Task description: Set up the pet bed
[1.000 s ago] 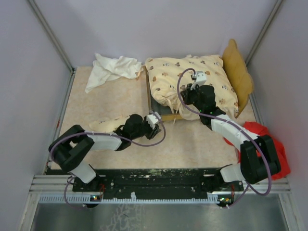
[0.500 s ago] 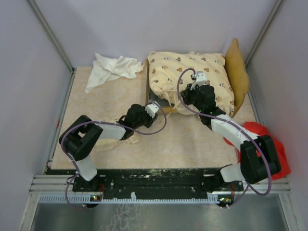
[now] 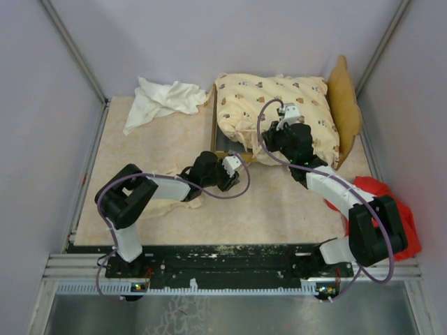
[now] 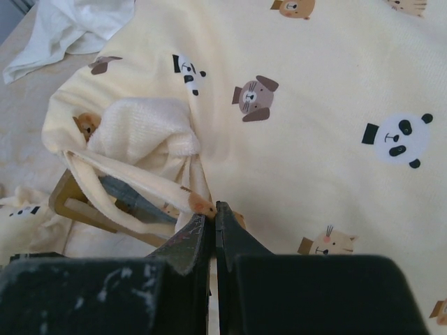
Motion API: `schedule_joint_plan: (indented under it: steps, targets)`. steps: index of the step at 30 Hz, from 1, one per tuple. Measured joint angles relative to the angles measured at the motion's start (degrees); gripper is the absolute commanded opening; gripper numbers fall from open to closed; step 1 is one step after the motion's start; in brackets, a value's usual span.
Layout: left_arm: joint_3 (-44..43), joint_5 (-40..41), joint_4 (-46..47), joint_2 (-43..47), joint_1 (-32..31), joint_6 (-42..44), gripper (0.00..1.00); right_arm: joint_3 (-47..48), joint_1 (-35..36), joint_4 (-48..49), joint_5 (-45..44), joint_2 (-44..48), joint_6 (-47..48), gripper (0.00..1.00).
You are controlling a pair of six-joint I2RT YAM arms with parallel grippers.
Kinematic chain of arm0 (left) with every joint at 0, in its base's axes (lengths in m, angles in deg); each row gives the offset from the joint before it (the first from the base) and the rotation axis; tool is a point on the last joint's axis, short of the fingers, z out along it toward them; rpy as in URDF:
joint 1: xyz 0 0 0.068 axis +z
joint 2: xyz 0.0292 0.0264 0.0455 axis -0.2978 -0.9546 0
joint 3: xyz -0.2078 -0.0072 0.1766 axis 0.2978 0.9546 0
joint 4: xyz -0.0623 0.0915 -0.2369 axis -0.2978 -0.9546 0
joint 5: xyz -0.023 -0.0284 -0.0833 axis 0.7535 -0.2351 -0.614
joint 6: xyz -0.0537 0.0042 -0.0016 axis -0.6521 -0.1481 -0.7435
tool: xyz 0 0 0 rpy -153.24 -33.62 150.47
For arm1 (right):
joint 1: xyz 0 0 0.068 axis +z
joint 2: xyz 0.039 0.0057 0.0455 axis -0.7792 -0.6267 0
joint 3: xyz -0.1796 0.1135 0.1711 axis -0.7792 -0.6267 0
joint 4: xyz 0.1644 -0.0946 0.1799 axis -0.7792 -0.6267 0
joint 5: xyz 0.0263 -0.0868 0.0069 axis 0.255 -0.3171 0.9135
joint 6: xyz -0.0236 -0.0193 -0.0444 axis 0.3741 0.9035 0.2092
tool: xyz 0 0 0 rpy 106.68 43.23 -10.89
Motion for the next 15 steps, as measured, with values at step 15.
schedule_joint_plan:
  steps: [15]
  targets:
    - [-2.4,9.8,-1.6,-3.6,-2.3,-2.8,0.11,-0.5,0.0,0.8,0.7,0.0,-0.5,0.0]
